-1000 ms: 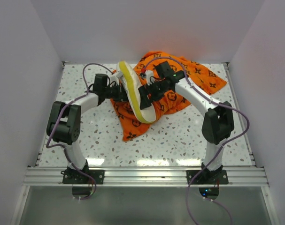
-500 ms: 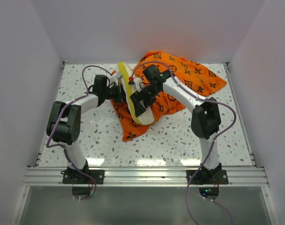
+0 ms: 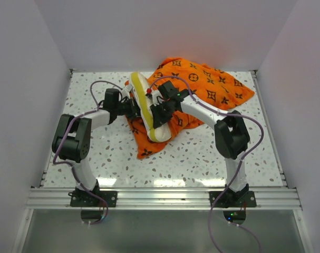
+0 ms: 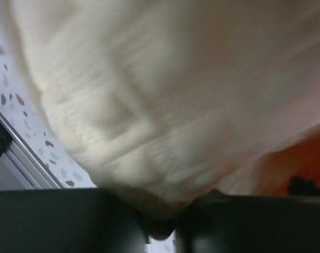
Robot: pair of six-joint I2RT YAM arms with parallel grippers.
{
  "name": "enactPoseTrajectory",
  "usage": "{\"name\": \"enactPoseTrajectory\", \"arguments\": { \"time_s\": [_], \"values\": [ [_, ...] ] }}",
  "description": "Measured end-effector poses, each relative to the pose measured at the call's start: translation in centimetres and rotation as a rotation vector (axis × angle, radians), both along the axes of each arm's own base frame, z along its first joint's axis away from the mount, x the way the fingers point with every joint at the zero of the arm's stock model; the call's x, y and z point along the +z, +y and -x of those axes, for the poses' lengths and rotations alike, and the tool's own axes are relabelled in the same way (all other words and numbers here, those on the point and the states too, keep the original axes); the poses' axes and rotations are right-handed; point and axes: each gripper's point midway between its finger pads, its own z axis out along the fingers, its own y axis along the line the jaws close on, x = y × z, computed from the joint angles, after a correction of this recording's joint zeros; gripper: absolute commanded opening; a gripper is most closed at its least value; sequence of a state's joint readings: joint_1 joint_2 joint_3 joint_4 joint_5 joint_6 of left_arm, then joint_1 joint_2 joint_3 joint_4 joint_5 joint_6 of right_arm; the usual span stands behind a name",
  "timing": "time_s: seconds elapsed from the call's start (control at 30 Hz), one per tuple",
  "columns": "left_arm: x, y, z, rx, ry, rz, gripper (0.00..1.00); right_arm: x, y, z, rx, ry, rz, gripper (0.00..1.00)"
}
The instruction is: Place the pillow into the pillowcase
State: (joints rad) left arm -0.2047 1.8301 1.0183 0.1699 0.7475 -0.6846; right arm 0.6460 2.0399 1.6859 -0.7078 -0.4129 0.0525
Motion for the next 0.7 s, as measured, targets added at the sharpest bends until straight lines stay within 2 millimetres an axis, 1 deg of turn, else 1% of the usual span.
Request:
{"name": "enactPoseTrajectory", "arguments": {
  "time_s": [0.1,0.2,0.3,0.37,0.43,0.5,0.6,0.7],
  "values": [
    [-0.2,0.1,-0.1,0.006,-0.006,-0.012,0.0,0.3,0.4,-1.0,-0.059,-0.011,-0.023,0.0],
    [-0.4,0.3,-0.2,-0.011,-0.039,-0.04,0.0,1.3,0.5,-2.8,-0.152,-0.025,-0.069,0.0],
    [-0.9,0.5,0.2,-0.053,-0.074,-0.079,0.0,3.2,0.5,-5.5,-0.263,-0.066,-0.146,0.0],
    [-1.2,0.6,0.8,-0.086,-0.092,-0.105,0.0,4.7,0.3,-7.8,-0.34,-0.099,-0.204,0.0],
    [-1.0,0.6,1.4,-0.115,-0.115,-0.115,0.0,5.8,0.2,-9.7,-0.396,-0.14,-0.253,0.0],
    [-0.4,0.7,2.0,-0.138,-0.144,-0.115,0.0,6.6,0.3,-11.1,-0.434,-0.181,-0.284,0.0],
    [1.3,0.6,2.5,-0.16,-0.21,-0.104,0.0,6.8,1.2,-12.3,-0.455,-0.273,-0.31,0.0],
    [3.0,0.6,2.6,-0.16,-0.262,-0.088,0.0,5.3,2.8,-12.2,-0.45,-0.369,-0.309,0.0]
  ]
}}
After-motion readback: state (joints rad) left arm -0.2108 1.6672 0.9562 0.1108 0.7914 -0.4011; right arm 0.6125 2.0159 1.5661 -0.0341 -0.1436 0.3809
